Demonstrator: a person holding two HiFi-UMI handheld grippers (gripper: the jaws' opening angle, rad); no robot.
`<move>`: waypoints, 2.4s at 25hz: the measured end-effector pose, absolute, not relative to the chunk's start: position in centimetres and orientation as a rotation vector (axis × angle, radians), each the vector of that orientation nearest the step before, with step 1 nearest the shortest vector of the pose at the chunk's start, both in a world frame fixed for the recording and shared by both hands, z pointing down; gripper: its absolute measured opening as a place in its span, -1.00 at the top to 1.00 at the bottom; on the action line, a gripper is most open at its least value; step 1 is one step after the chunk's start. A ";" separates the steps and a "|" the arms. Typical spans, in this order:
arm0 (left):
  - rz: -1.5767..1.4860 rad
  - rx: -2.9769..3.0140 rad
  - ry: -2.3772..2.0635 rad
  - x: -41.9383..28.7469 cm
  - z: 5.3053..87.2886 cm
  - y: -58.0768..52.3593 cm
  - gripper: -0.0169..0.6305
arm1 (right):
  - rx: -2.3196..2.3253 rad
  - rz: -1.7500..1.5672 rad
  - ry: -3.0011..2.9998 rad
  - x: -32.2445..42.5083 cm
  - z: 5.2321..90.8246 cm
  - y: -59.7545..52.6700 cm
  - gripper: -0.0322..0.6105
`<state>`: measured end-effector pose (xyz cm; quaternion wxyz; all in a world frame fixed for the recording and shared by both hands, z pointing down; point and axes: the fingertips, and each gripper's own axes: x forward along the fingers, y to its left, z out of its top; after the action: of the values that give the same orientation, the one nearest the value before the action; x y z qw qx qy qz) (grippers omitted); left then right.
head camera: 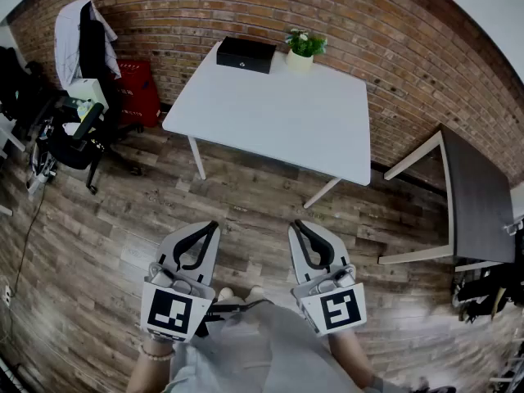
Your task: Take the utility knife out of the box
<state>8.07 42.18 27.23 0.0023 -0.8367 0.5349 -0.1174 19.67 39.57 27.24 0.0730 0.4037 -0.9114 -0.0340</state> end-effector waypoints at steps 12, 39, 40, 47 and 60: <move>-0.358 -2.619 1.702 8.0 26.9 41.5 0.90 | 1.187 -0.100 -2.745 19.5 27.0 39.0 0.73; -0.340 -2.609 1.689 4.0 26.4 42.6 0.90 | 1.193 -0.069 -2.721 16.1 26.9 40.3 0.73; -0.338 -2.611 1.685 3.8 26.4 42.6 0.90 | 1.197 -0.069 -2.717 15.9 26.9 40.4 0.73; -0.331 -2.620 1.660 2.0 26.8 43.7 0.90 | 1.236 -0.078 -2.709 14.4 26.9 41.5 0.73; -0.367 -2.621 1.629 0.8 27.6 43.6 0.90 | 1.240 -0.029 -2.718 12.9 27.6 41.7 0.73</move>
<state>0.83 43.60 27.57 0.0172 -0.8433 0.5240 -0.1181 12.91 41.72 27.63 0.0768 0.4137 -0.9071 -0.0098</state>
